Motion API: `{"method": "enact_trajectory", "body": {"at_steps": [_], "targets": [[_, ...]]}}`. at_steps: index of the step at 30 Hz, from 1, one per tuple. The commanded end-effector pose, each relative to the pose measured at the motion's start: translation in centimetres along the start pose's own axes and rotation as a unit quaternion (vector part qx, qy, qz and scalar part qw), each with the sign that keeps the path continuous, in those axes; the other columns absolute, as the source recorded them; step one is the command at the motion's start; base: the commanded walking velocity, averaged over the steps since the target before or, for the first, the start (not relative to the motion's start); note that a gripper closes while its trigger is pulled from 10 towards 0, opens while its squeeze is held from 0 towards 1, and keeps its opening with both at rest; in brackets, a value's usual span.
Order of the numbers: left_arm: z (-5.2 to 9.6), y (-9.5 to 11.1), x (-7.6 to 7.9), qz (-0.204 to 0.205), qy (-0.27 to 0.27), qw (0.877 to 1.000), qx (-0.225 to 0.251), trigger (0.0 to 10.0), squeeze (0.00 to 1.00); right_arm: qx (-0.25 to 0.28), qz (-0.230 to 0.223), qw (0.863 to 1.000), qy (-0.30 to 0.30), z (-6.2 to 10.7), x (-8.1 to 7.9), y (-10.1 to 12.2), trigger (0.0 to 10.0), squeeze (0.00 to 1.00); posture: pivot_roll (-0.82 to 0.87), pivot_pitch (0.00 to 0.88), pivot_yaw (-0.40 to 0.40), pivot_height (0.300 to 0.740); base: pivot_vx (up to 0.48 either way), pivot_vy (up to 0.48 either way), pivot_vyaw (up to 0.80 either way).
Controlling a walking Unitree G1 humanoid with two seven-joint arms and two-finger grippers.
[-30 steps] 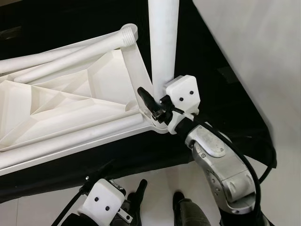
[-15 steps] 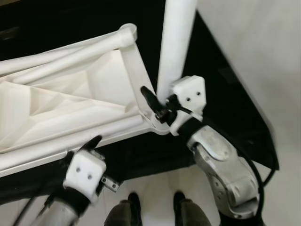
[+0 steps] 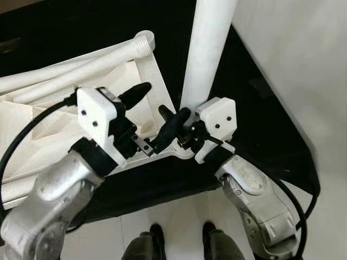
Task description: Building children table
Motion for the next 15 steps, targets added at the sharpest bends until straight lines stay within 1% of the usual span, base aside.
{"method": "enact_trajectory", "body": {"at_steps": [1,2,3,4,5,7,8,10,11,12,15], "targets": [[0.2,0.0,0.2,0.007,-0.011,1.000,-0.001,10.0,0.00,-0.142,-0.035,0.989,0.004,0.7,-0.3,-6.3,10.0,0.00,0.03,0.348,0.122,0.740,0.000,0.000,0.00],[-0.2,0.2,0.2,0.004,-0.030,1.000,0.001,10.0,0.00,-0.142,-0.033,0.989,0.010,0.6,-0.4,-6.4,10.0,0.00,0.03,0.341,0.123,0.740,0.000,0.000,0.00],[-0.2,0.2,0.2,0.004,-0.030,1.000,0.001,10.0,0.00,-0.142,-0.033,0.989,0.010,0.6,-0.4,-6.4,10.0,0.00,0.03,0.341,0.123,0.740,0.000,0.000,0.00],[-0.8,0.7,-0.3,-0.001,-0.048,0.999,0.006,10.0,0.00,-0.141,-0.033,0.989,0.017,0.5,-0.7,-6.5,10.0,0.00,0.03,0.335,0.123,0.740,0.000,0.000,0.00],[-0.8,0.7,-0.3,-0.001,-0.048,0.999,0.006,10.0,0.00,-0.141,-0.033,0.989,0.017,0.5,-0.7,-6.5,10.0,0.00,0.03,0.335,0.123,0.740,0.000,0.000,0.00],[-1.9,1.7,-1.0,-0.007,-0.072,0.997,0.020,10.0,0.00,-0.139,-0.031,0.989,0.027,0.3,-1.0,-6.5,10.0,0.00,0.03,0.334,0.122,0.740,0.000,0.000,0.00],[-1.9,1.7,-1.0,-0.007,-0.072,0.997,0.020,10.0,0.00,-0.139,-0.031,0.989,0.027,0.3,-1.0,-6.5,10.0,0.00,0.03,0.334,0.122,0.740,0.000,0.000,0.00],[-3.1,2.8,-1.6,-0.008,-0.087,0.995,0.040,10.0,0.00,-0.139,-0.030,0.989,0.035,0.3,-1.4,-6.7,10.0,0.00,0.03,0.322,0.121,0.740,0.000,0.000,0.00],[-3.4,3.1,-1.7,-0.008,-0.092,0.995,0.045,10.0,0.00,-0.139,-0.030,0.989,0.037,0.3,-1.5,-6.7,10.0,0.00,0.03,0.322,0.121,0.740,0.000,0.000,0.00],[-3.4,3.1,-1.7,-0.008,-0.092,0.995,0.045,10.0,0.00,-0.139,-0.030,0.989,0.037,0.3,-1.5,-6.7,10.0,0.00,0.03,0.322,0.121,0.740,0.000,0.000,0.00],[-4.3,3.6,-2.1,-0.022,-0.109,0.993,0.050,10.0,0.00,-0.138,-0.028,0.989,0.043,0.2,-1.7,-6.7,10.0,0.00,0.03,0.316,0.122,0.740,0.000,0.000,0.00]]}}
Point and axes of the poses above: a point about 5 cm out from each wrist's last joint towards the gripper, its own z axis pointing back from the gripper into the wrist, its own y axis along the axis of the wrist's last joint, x = y × z, the point moved 3 cm from there along -z, pointing out of the wrist towards the gripper, and after that the axes turned 14 degrees about -z, right-handed, at the moved point
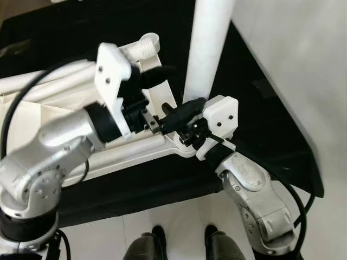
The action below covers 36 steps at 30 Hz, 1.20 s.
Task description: Building children table
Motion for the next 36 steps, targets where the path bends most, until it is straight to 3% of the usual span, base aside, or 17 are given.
{"method": "enact_trajectory", "body": {"at_steps": [1,10,17,21,28,29,32,33,36], "targets": [[-0.7,2.7,-0.7,-0.035,0.006,0.998,0.055,10.0,0.00,-0.144,-0.031,0.988,0.050,0.6,-2.4,-6.6,10.0,0.00,0.03,0.316,0.124,0.740,0.000,0.000,0.00],[-1.1,4.0,-2.1,-0.043,0.004,0.996,0.079,10.0,0.00,-0.142,-0.031,0.988,0.053,0.5,-2.6,-6.8,10.0,0.00,0.03,0.312,0.129,0.740,0.000,0.000,0.00],[-0.8,5.3,-3.8,-0.067,0.038,0.993,0.094,10.0,0.00,-0.142,-0.033,0.988,0.055,0.4,-2.7,-6.9,10.0,0.00,0.04,0.310,0.129,0.740,0.000,0.000,0.00],[-1.6,6.5,-5.6,-0.074,0.063,0.989,0.113,10.0,0.00,-0.142,-0.034,0.988,0.057,0.3,-2.7,-7.0,10.0,0.00,0.04,0.309,0.124,0.740,0.000,0.000,0.00],[-2.7,6.4,-5.5,-0.057,0.053,0.992,0.099,10.0,0.00,-0.141,-0.032,0.988,0.056,0.2,-2.7,-7.0,10.0,0.00,0.03,0.306,0.127,0.740,0.000,0.000,0.00],[-2.7,6.3,-5.6,-0.053,0.052,0.993,0.091,8.9,0.00,-0.140,-0.031,0.988,0.056,0.1,-2.7,-7.0,10.0,0.00,0.03,0.306,0.128,0.740,0.000,0.000,0.00],[-2.7,6.3,-5.6,-0.050,0.052,0.994,0.087,8.9,0.00,-0.140,-0.030,0.988,0.056,0.1,-2.7,-7.0,10.0,0.00,0.03,0.306,0.128,0.740,0.000,0.000,0.00],[-2.4,6.3,-5.7,-0.036,0.059,0.994,0.081,0.0,0.00,-0.139,-0.028,0.988,0.054,0.1,-2.6,-6.9,10.0,0.00,0.03,0.309,0.125,0.740,0.000,0.000,0.00],[-2.4,6.3,-5.8,-0.032,0.059,0.995,0.078,0.0,0.00,-0.139,-0.028,0.988,0.054,0.1,-2.5,-6.9,10.0,0.00,0.03,0.309,0.125,0.740,0.000,0.000,0.00]]}}
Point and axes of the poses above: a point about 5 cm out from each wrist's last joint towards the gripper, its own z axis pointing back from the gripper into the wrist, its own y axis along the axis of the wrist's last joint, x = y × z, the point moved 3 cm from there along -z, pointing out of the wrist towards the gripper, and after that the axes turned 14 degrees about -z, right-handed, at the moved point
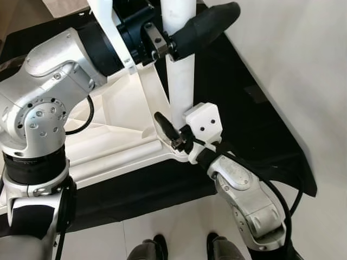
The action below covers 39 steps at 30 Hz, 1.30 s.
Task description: Building children table
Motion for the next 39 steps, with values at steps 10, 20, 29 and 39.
{"method": "enact_trajectory", "body": {"at_steps": [10,20,29,39], "targets": [[0.8,-1.4,-2.7,0.014,0.085,0.996,-0.033,0.0,0.00,-0.104,-0.037,0.992,0.060,0.1,-1.5,-4.3,10.0,0.00,0.03,0.325,0.113,0.740,0.000,0.000,0.00],[1.1,-1.1,-2.7,0.024,0.093,0.995,-0.036,0.0,0.00,-0.102,-0.076,0.959,0.253,-1.2,-0.3,-1.1,10.0,1.00,0.03,0.347,0.096,0.740,0.000,0.000,0.00],[0.5,-1.0,-1.4,0.040,0.064,0.997,-0.030,0.0,0.00,-0.112,-0.022,0.918,0.379,-4.4,2.4,1.2,10.0,0.00,0.06,0.355,0.101,0.740,0.000,0.000,0.00],[-0.3,-1.1,-0.6,0.047,0.028,0.998,-0.026,0.0,0.00,-0.126,-0.027,0.878,0.460,-6.0,1.2,2.4,10.0,0.00,0.06,0.353,0.113,0.740,0.000,0.000,0.00]]}}
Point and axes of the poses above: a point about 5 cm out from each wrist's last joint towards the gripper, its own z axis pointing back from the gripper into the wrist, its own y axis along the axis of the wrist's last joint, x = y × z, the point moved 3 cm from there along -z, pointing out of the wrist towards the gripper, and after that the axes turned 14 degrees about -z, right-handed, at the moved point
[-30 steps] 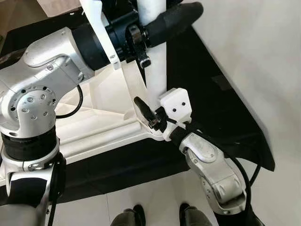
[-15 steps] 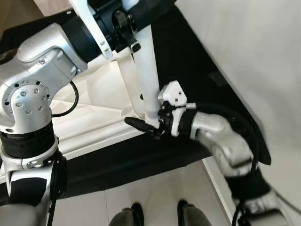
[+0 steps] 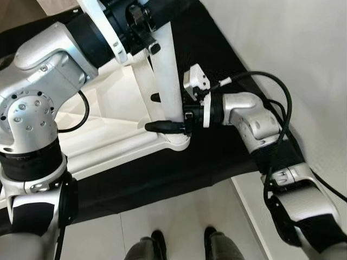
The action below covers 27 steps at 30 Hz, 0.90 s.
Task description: Building children table
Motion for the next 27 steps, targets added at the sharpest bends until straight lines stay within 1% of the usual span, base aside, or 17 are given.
{"method": "enact_trajectory", "body": {"at_steps": [1,2,3,5,10,11,17,19,21,22,23,25,26,27], "targets": [[-0.7,-1.2,1.2,0.020,-0.033,0.999,-0.019,0.0,0.00,-0.002,0.012,0.998,0.066,-2.7,-1.7,0.3,10.0,0.00,0.06,0.353,0.114,0.740,0.000,0.000,0.00],[-0.8,-1.5,1.3,0.025,-0.044,0.999,-0.020,0.0,0.00,-0.017,0.010,0.994,0.109,-2.9,-1.9,0.2,0.0,0.00,0.06,0.354,0.116,0.740,0.000,0.000,0.00],[-0.8,-1.5,1.3,0.025,-0.044,0.999,-0.020,0.0,0.00,-0.017,0.010,0.994,0.109,-2.9,-1.9,0.2,0.0,0.00,0.06,0.354,0.116,0.740,0.000,0.000,0.00],[-0.7,-1.5,1.4,0.027,-0.049,0.998,-0.020,0.0,0.00,-0.022,0.008,0.991,0.128,-2.8,-2.1,0.2,0.0,0.00,0.06,0.353,0.119,0.740,0.000,0.000,0.00],[-0.6,-1.0,1.6,0.025,-0.051,0.998,-0.019,0.0,0.00,-0.021,0.007,0.991,0.133,-2.7,-1.9,0.2,0.0,0.00,0.05,0.352,0.119,0.740,0.000,0.000,0.00],[-0.7,-0.9,1.7,0.023,-0.052,0.998,-0.019,0.0,0.00,-0.020,0.005,0.992,0.128,-2.5,-1.5,-0.1,0.0,0.00,0.05,0.354,0.122,0.740,0.000,0.000,0.00],[-0.7,-0.9,1.8,0.023,-0.054,0.998,-0.019,0.0,0.00,-0.021,0.003,0.993,0.118,-2.2,-1.3,-0.5,0.0,0.00,0.05,0.354,0.124,0.740,0.000,0.000,0.00],[-0.8,-0.8,1.8,0.022,-0.058,0.998,-0.017,0.0,0.00,-0.024,0.001,0.995,0.096,-1.7,-0.7,-1.2,0.0,0.00,0.04,0.356,0.126,0.740,0.000,0.000,0.00],[-0.8,-0.8,1.8,0.022,-0.058,0.998,-0.016,0.0,0.00,-0.024,0.001,0.996,0.091,-1.6,-0.6,-1.3,0.0,0.00,0.04,0.356,0.126,0.740,0.000,0.000,0.00],[-0.8,-0.8,1.8,0.020,-0.057,0.998,-0.013,10.0,1.00,-0.020,0.003,0.997,0.079,-1.4,-0.4,-1.3,0.0,0.00,0.04,0.356,0.126,0.740,0.000,0.000,0.00],[-0.8,-0.8,1.8,0.020,-0.057,0.998,-0.013,10.0,1.00,-0.020,0.003,0.997,0.079,-1.4,-0.4,-1.3,0.0,0.00,0.04,0.356,0.126,0.740,0.000,0.000,0.00],[-0.8,-0.7,1.8,0.020,-0.056,0.998,-0.011,10.0,1.00,-0.014,0.010,0.999,0.048,-1.0,-0.3,-1.5,0.0,0.00,0.03,0.358,0.122,0.740,0.000,0.000,0.00],[-0.8,-0.7,1.8,0.020,-0.056,0.998,-0.011,10.0,1.00,-0.014,0.010,0.999,0.048,-1.0,-0.3,-1.5,0.0,0.00,0.03,0.358,0.122,0.740,0.000,0.000,0.00],[-0.8,-0.6,1.4,0.024,-0.041,0.999,-0.014,10.0,1.00,-0.012,0.011,1.000,0.024,-0.7,-0.2,-1.7,0.0,0.00,0.03,0.364,0.120,0.740,0.000,0.000,0.00]]}}
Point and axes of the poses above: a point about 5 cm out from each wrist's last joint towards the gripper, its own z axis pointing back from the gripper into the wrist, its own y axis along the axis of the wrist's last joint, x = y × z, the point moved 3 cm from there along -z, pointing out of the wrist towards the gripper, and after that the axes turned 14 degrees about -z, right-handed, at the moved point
